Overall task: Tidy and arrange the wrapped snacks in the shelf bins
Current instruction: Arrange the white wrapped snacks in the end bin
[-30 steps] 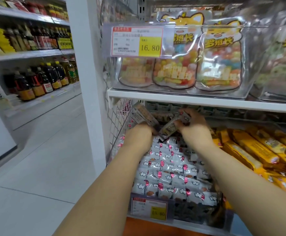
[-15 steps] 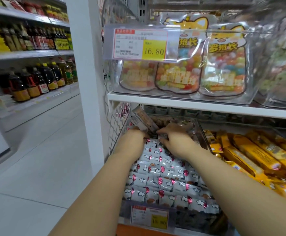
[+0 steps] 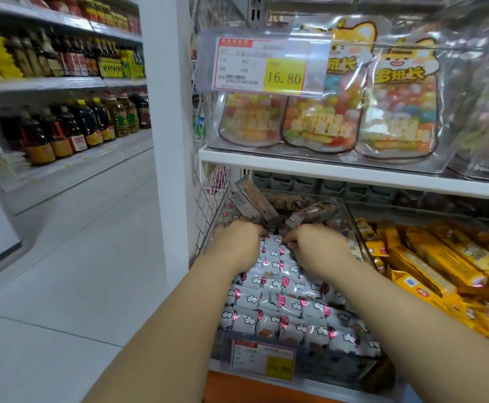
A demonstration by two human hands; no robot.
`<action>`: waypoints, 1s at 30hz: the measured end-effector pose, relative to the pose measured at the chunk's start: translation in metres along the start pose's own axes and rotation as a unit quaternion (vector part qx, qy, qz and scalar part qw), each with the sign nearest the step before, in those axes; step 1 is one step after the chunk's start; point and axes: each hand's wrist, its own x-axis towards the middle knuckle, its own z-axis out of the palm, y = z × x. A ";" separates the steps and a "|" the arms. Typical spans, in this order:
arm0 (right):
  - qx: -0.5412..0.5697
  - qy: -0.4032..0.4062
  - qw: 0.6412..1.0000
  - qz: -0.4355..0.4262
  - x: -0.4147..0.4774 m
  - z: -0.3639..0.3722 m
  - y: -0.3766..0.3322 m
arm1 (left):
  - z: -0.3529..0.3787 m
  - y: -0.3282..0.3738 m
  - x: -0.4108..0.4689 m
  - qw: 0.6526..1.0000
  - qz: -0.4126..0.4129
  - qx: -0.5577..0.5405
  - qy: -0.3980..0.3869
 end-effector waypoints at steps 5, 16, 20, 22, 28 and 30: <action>0.021 0.059 0.998 0.008 -0.022 -0.022 0.013 | -0.007 0.004 -0.012 1.000 0.001 0.000 0.014; -0.060 -0.013 0.995 0.075 -0.044 -0.023 0.031 | -0.015 0.023 -0.037 1.000 -0.019 0.013 0.013; -0.015 0.019 1.000 0.001 -0.055 -0.024 0.025 | -0.014 0.033 -0.047 1.000 -0.020 -0.006 0.015; 0.059 0.042 0.997 -0.020 -0.059 -0.025 0.026 | -0.013 0.039 -0.054 0.999 -0.016 -0.035 0.028; 0.216 0.134 0.967 -0.020 -0.074 -0.033 0.027 | -0.020 0.057 -0.078 0.984 0.000 -0.161 0.083; 0.291 0.139 0.946 -0.040 -0.080 -0.031 0.022 | -0.024 0.062 -0.085 0.975 -0.016 -0.205 0.085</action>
